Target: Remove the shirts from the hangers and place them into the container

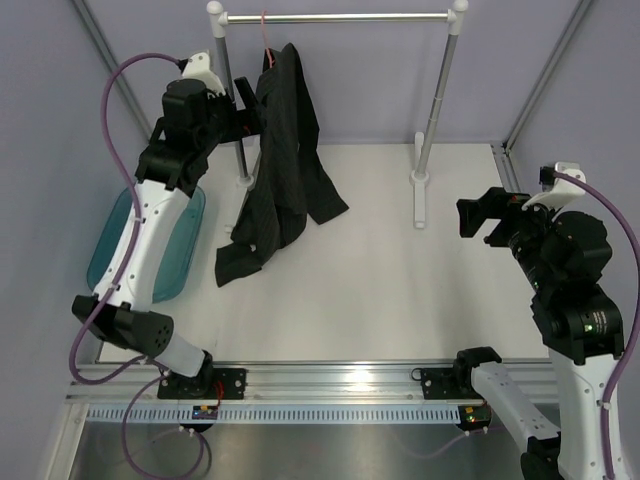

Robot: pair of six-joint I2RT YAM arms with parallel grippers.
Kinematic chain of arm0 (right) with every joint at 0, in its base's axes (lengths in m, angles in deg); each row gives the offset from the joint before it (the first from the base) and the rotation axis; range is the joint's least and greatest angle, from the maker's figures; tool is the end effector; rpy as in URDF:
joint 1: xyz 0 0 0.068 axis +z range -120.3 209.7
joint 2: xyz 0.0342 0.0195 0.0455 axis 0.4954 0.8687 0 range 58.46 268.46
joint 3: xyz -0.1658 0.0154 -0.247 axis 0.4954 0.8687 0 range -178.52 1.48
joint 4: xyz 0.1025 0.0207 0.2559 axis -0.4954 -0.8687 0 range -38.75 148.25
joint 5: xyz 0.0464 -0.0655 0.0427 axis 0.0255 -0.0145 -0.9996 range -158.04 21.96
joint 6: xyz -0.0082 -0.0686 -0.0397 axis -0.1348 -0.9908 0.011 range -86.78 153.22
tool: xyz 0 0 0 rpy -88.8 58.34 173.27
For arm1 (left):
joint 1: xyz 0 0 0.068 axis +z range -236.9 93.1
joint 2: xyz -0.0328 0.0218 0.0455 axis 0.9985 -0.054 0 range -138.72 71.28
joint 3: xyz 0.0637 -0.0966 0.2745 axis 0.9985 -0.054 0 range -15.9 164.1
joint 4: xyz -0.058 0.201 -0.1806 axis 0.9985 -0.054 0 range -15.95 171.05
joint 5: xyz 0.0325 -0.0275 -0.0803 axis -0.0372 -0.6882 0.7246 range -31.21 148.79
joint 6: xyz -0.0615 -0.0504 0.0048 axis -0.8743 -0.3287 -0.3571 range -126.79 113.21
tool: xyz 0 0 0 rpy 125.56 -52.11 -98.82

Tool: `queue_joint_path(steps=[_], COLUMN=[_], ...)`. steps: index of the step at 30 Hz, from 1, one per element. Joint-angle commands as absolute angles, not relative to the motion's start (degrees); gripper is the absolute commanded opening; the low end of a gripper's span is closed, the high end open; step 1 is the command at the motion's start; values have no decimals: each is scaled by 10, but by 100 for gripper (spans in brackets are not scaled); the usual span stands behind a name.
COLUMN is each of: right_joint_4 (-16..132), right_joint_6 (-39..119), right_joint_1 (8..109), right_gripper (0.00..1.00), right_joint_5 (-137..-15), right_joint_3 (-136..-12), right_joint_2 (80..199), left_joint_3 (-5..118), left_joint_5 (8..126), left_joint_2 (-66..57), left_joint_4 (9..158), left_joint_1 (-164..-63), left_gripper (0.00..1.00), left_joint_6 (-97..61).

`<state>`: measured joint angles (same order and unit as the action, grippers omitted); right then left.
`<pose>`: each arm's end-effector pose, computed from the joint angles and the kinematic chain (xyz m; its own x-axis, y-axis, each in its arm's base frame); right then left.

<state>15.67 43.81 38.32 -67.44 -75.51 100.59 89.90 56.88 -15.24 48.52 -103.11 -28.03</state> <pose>0.1250 0.0182 0.4872 -0.1564 0.1623 -0.9743 -0.1128 0.9770 0.1808 0.3536 -0.1005 0.5129 -0.2950 -0.2913 -0.9100 0.1513 0.9261 -0.3455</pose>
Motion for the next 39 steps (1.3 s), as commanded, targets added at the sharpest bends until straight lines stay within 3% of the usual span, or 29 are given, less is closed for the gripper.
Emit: queue_joint_path(steps=[1,8,10,21,26,27,28,39], right_joint_4=[125,110,111,107,105,105,105,97], right_joint_6=[419,416,415,416,416,416,415,404], right_joint_1=[388,388,388,388,387,387,388,388], right_gripper=[99,100,100,99,99,99,99,99], right_joint_5=[-715,-724,-728,-731,-738,-739,-740,-747], right_joint_3=[-753,-749,-748,-746,-745,-745,-743,-750], right_joint_2=[1018,1034,1037,1045,1043,1043,1043,1033], left_joint_3=[933,937,935,936,940,940,940,944], left_joint_5=[527,523,525,505,501,501,500,511], left_joint_2=[-182,-228,-235,-272,-266,-258,-253,-181], left_joint_4=[528,555,568,576,584,592,595,623], left_joint_1=[-1035,-1055,-1062,-1071,-1072,-1072,-1072,-1077], left_gripper=[95,81,72,44,13,3,0,0], left_joint_6=[-272,-231,-222,-187,-176,-173,-172,-134])
